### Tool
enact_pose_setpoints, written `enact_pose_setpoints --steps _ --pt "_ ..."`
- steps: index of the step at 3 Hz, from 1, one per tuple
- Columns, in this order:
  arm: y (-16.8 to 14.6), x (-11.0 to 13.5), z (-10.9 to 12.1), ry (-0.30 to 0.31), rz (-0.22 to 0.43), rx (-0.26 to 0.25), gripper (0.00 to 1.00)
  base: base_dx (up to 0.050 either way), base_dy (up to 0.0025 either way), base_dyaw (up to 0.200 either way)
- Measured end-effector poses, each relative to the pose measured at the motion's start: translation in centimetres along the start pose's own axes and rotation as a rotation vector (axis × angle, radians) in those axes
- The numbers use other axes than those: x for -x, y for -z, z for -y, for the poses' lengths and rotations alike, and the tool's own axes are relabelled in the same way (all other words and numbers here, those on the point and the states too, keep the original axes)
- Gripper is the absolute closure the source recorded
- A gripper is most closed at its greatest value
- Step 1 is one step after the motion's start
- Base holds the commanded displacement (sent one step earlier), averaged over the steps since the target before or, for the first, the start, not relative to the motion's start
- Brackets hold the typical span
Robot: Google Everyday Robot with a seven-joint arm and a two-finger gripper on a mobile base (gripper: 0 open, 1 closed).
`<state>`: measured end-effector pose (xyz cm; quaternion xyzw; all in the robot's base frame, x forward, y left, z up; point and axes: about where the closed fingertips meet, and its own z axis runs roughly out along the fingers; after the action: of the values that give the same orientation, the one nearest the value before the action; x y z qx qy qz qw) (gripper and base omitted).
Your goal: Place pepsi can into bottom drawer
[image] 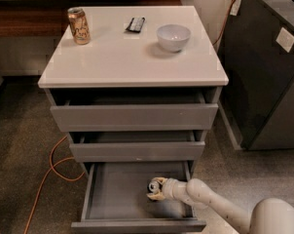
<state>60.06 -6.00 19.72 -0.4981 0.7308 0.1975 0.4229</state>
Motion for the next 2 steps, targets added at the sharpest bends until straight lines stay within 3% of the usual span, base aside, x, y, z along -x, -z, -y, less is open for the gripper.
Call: enact_pose_setpoints --steps 2 --pt "-0.73 -0.78 0.24 0.004 0.036 0.012 0.28 0.000 0.00000 0.000"
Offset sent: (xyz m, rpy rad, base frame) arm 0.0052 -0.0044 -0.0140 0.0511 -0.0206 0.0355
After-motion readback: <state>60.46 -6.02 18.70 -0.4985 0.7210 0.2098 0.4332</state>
